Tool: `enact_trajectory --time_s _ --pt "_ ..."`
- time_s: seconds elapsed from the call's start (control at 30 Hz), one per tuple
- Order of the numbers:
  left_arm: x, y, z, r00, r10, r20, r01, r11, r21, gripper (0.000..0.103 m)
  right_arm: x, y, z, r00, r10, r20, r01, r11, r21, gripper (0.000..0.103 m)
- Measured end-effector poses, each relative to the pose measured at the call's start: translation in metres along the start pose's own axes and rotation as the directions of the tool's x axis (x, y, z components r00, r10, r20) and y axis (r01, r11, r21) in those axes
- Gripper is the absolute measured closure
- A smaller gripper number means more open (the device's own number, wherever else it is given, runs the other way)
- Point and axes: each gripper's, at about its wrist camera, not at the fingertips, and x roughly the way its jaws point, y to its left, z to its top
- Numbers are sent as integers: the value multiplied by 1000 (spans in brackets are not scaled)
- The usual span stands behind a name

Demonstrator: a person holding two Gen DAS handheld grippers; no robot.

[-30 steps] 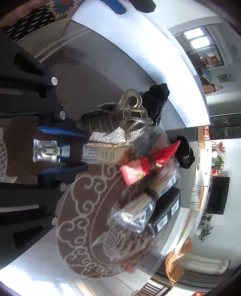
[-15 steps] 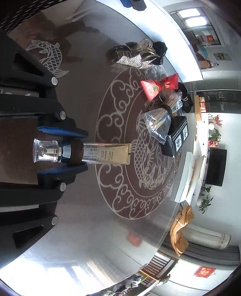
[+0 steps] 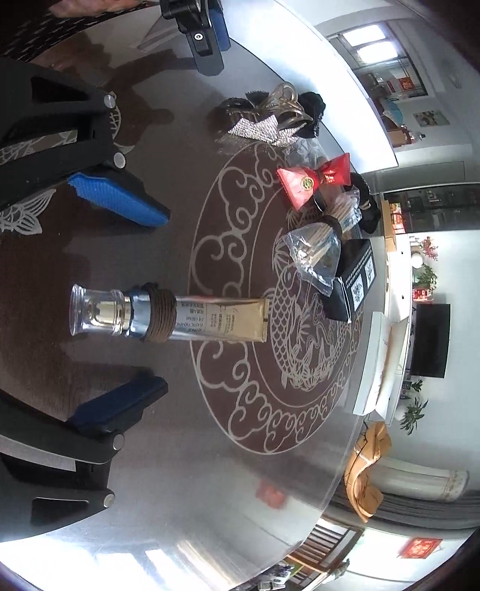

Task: Organize objects
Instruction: 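Grasp the rhinestone bow hair clip with the left gripper while the right holds the tube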

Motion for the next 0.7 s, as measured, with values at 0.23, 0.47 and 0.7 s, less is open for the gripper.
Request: enact_trajectory --time_s 0.23,0.47,0.7 --pt "0 1 -1 1000 -9 -6 9 1000 -6 0 0 0 -3 1000 6 -9 -6 1000 2 11" --pt "-3 7 0 1000 -28 -5 28 999 -35 0 1 -1 -3 1000 9 -10 -9 1000 2 10" --pt "-12 4 1 996 -80 32 81 996 -28 0 1 -1 -3 1000 8 -11 -8 1000 1 9"
